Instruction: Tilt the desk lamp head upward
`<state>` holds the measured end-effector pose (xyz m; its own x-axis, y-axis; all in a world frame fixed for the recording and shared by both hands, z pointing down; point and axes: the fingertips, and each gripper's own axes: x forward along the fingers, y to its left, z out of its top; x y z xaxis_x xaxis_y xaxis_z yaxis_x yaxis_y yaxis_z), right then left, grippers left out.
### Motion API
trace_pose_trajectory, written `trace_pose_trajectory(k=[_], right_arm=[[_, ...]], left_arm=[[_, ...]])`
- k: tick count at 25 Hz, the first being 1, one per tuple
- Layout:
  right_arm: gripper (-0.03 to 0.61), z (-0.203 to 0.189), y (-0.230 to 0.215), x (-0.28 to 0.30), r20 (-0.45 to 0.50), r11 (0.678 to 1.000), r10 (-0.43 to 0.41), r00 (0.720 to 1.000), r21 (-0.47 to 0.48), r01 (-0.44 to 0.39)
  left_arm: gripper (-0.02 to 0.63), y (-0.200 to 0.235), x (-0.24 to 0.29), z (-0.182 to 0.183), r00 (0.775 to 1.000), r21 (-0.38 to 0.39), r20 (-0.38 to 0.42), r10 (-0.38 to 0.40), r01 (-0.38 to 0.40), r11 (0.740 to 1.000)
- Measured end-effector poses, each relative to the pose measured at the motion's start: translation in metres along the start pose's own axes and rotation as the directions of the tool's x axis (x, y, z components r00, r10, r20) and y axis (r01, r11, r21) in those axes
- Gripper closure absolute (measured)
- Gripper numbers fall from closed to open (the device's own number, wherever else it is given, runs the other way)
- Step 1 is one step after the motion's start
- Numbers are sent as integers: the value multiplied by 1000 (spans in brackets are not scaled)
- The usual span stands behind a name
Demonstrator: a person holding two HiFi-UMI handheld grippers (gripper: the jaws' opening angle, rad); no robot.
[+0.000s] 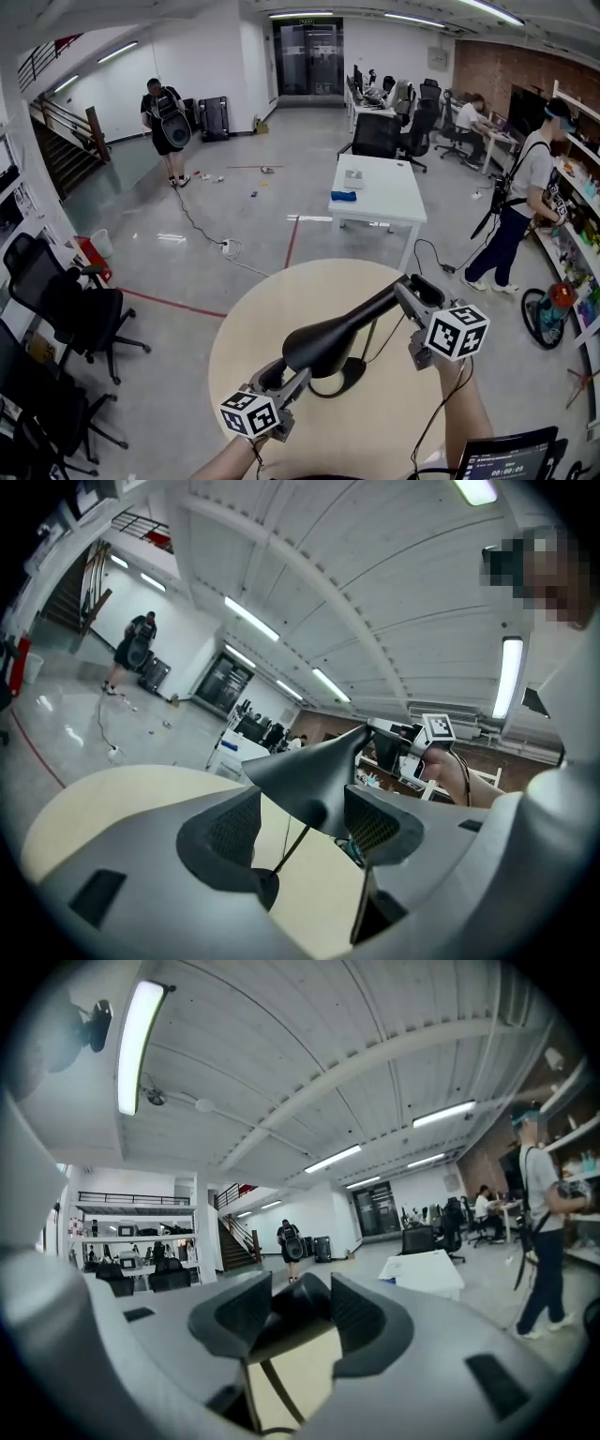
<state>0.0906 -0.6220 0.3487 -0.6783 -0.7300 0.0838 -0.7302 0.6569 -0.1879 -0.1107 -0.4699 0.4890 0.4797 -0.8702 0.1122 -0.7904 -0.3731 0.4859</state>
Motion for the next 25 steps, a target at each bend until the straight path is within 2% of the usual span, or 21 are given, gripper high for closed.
trace_pose_trajectory(k=[5, 11, 25], right_arm=[[377, -7, -9, 1, 2, 994, 18, 1000, 110, -18], [383, -15, -20, -3, 30, 971, 18, 999, 237, -24], [387, -27, -27, -3, 88, 882, 28, 996, 467, -66]], left_arm=[[330, -6, -10, 24, 998, 48, 56, 14, -17, 999], [330, -22, -22, 61, 991, 126, 133, 11, -28, 992], [330, -55, -31, 119, 973, 233, 230, -17, -38, 972]])
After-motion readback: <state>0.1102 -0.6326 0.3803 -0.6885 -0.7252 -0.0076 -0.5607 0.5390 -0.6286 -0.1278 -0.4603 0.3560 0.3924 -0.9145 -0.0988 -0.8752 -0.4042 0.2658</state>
